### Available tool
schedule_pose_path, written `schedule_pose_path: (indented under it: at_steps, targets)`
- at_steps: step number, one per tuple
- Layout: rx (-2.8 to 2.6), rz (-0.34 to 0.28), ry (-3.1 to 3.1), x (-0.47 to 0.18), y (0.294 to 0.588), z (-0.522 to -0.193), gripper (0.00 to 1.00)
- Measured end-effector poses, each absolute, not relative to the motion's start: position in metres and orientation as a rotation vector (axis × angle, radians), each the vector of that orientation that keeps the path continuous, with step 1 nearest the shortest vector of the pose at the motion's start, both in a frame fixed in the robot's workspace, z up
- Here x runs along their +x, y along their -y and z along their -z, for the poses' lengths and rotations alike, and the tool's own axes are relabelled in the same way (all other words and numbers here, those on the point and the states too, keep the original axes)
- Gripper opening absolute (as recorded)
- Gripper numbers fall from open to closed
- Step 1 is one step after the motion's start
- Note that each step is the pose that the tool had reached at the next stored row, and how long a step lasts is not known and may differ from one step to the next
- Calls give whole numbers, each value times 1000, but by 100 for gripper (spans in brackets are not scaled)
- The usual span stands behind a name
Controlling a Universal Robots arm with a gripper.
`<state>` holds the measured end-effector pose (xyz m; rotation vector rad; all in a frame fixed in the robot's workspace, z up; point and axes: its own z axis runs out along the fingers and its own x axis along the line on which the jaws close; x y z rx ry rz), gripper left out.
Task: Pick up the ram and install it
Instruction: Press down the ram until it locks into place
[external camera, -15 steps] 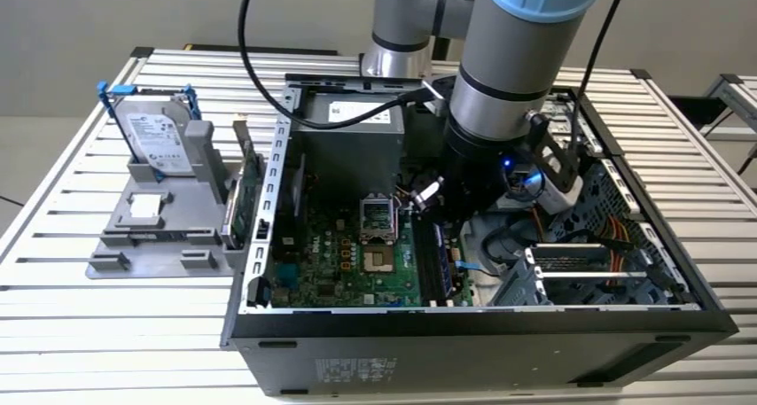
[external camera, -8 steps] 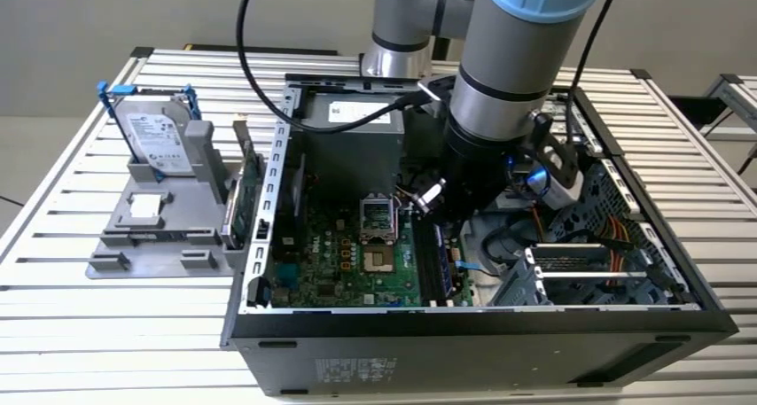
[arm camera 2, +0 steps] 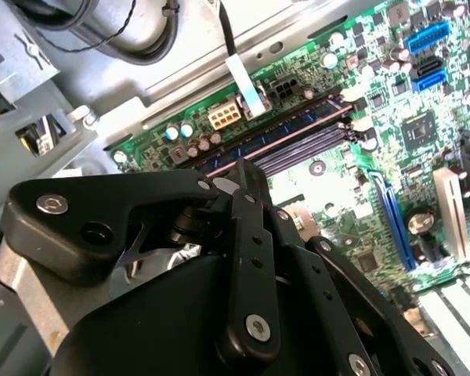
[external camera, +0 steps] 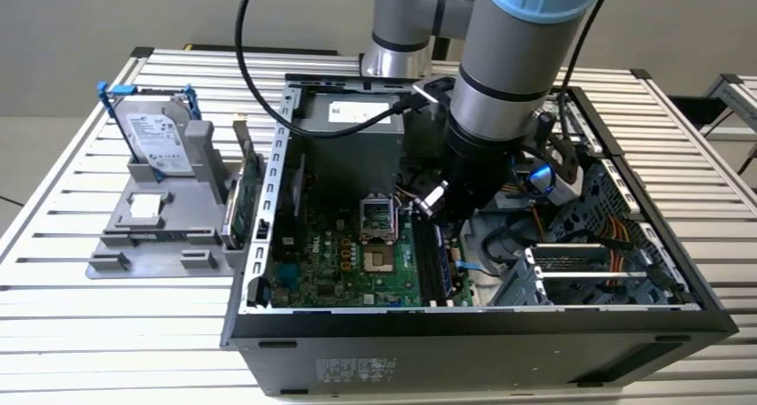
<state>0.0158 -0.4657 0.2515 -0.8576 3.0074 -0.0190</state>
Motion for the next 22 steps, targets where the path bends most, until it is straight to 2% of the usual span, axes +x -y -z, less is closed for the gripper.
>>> schedule_pose_path:
  at_steps: [22]
  targets:
    - [-1159, 17, -2903, 16, 465, -251, 0]
